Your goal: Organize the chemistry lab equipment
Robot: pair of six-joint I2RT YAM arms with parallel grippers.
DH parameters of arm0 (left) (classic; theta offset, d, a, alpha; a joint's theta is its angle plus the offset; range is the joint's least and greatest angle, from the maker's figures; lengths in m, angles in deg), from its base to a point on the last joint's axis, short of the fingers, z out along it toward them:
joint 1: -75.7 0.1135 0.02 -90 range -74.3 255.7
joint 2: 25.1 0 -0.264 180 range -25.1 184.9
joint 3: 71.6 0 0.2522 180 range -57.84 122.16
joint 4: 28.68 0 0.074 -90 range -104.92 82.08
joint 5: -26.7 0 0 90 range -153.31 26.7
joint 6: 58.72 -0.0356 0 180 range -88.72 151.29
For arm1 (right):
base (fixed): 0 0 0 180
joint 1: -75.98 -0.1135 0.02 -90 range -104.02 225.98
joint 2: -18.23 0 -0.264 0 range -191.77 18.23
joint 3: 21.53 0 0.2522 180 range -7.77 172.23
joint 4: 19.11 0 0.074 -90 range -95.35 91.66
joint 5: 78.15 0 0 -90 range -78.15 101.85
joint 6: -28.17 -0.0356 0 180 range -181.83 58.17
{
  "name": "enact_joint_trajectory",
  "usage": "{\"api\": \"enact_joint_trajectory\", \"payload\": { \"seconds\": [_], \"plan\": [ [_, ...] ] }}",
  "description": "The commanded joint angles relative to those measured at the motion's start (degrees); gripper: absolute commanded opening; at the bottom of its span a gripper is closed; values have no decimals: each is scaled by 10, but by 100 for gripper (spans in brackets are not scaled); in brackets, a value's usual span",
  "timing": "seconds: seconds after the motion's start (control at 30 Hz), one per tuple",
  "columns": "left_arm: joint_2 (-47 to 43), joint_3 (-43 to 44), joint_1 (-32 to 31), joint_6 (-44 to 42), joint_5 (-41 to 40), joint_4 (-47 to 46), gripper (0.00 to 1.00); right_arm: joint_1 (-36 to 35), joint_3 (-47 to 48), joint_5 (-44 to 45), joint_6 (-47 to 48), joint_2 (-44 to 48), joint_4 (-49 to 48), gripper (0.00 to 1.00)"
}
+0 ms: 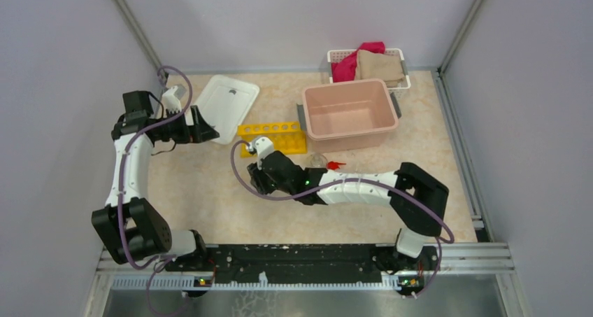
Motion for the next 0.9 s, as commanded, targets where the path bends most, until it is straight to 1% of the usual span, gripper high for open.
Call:
{"api": "enact_joint_trajectory", "payload": {
  "seconds": [0.0, 0.1, 0.17, 0.23, 0.27, 0.33, 0.43, 0.57, 0.7, 0.87],
  "plan": [
    [-1, 23, 5, -5, 15, 7, 99, -6, 13, -1, -31, 67, 39, 38],
    [-2, 24, 5, -5, 17, 9, 99, 8, 30, 15, -64, 88, 100, 32],
    [-3, 24, 5, -4, 17, 9, 99, 35, 33, -1, -101, 96, 139, 30],
    [-3, 24, 5, -4, 17, 10, 99, 68, 31, -17, -139, 101, 176, 25],
    [-4, 25, 5, -4, 17, 9, 99, 83, 25, -26, -152, 105, 186, 23],
    [-4, 25, 5, -2, 17, 10, 99, 102, 15, -16, -176, 107, 205, 19],
    [-6, 26, 6, 0, 17, 8, 99, 125, 24, -11, -202, 88, 234, 15],
    [-9, 25, 6, 2, 22, 6, 99, 141, 56, -15, -219, 32, 258, 14],
    [-12, 26, 6, 0, 18, 6, 99, 144, 86, -19, -216, -19, 260, 14],
    [-15, 26, 7, 0, 10, 7, 99, 144, 111, -18, -219, -68, 260, 20]
  ]
}}
